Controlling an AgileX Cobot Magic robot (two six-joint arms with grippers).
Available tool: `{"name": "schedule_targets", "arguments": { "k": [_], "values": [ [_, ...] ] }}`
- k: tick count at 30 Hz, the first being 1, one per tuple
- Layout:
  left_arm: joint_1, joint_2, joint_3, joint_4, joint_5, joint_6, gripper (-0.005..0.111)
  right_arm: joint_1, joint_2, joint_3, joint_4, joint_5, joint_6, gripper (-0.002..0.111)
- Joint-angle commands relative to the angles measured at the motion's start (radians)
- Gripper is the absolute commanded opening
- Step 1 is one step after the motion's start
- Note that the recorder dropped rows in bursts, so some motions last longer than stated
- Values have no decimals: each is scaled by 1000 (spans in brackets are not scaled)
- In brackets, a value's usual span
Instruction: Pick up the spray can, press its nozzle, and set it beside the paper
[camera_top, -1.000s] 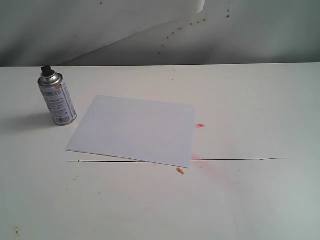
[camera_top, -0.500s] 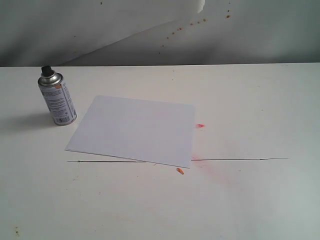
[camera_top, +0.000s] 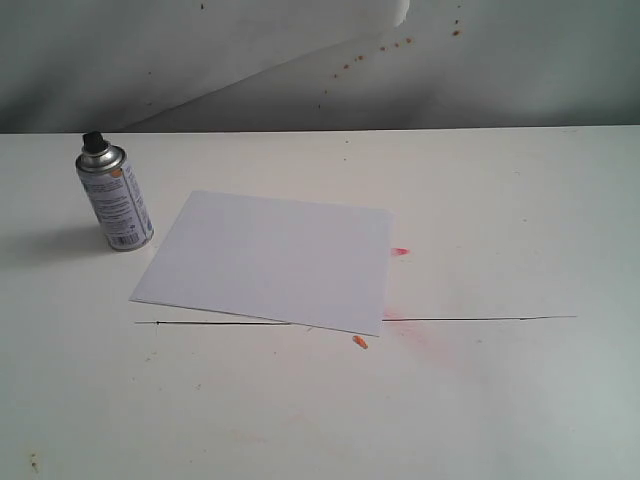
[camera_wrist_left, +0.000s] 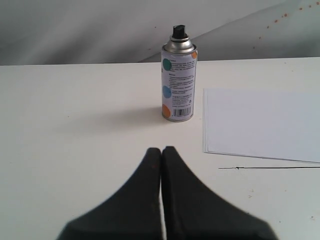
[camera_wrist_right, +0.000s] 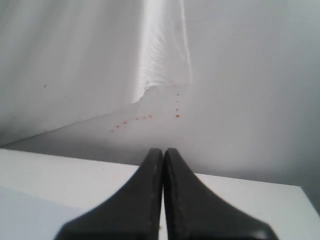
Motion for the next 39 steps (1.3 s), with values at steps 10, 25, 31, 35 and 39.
{"name": "schedule_targets", "arguments": {
  "k": [10,25,31,35,39],
  "values": [
    [-6,-5,5,-7,-14,3,0,-377,-282,3,22,171,-4,0],
    [-6,-5,5,-7,-14,7,0,-377,-303,74,-663,429,781,0],
    [-6,-5,5,-7,-14,7,0,-377,-340,188,-669,414,785,0],
    [-6,-5,5,-7,-14,7,0,-377,-340,203,-676,473,785,0],
    [-6,-5,5,-7,-14,7,0,-377,-340,203,-697,490,782,0]
  ]
}}
